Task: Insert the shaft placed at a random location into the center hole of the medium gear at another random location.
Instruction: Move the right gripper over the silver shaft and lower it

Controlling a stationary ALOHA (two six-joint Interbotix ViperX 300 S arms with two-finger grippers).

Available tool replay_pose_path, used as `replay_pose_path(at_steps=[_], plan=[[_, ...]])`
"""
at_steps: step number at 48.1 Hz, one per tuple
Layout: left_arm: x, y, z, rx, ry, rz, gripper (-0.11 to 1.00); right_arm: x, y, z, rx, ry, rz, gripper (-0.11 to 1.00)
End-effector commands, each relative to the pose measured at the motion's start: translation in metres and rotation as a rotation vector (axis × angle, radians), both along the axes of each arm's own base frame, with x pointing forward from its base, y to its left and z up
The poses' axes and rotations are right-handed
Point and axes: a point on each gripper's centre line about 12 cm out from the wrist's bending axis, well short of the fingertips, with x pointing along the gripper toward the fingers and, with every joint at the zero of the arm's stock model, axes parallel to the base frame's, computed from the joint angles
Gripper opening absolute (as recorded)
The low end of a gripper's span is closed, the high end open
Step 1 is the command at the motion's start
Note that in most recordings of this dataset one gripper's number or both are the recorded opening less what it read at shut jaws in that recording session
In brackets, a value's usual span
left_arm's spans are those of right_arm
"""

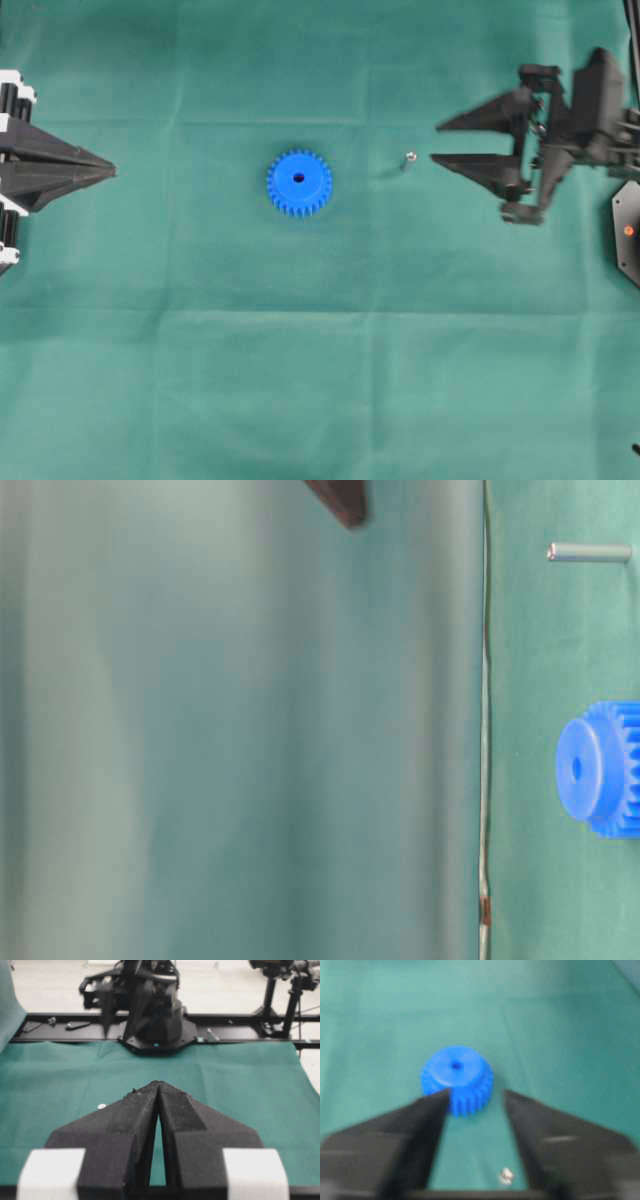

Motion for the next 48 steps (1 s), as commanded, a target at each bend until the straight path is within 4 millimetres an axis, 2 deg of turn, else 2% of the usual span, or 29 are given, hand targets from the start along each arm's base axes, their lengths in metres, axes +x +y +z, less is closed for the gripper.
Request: replay_pose_path(at_steps=[1, 3, 4, 10, 22, 30, 48], plan=[[0.002, 0.000, 0.009, 0.001, -0.023, -0.001, 0.00, 0.012, -0.007, -0.010, 0.002, -0.005, -0.020, 0.77], [0.002, 0.000, 0.009, 0.001, -0.021, -0.001, 0.00, 0.014, -0.010, -0.017, 0.004, 0.001, -0.026, 0.86], [0.002, 0.000, 0.008, 0.001, -0.020, -0.002, 0.00, 0.016, -0.010, -0.021, 0.004, 0.004, -0.028, 0.87], [0.002, 0.000, 0.009, 0.001, -0.021, -0.002, 0.00, 0.021, -0.014, -0.042, 0.009, 0.026, -0.038, 0.80], [0.002, 0.000, 0.008, 0.001, -0.020, -0.001, 0.00, 0.021, -0.024, -0.075, 0.034, 0.096, -0.082, 0.80], [0.002, 0.001, 0.008, 0.001, -0.014, 0.002, 0.00, 0.020, -0.024, -0.082, 0.037, 0.116, -0.081, 0.80], [0.002, 0.001, 0.006, 0.000, 0.000, 0.004, 0.00, 0.018, -0.023, -0.084, 0.042, 0.126, -0.083, 0.78]])
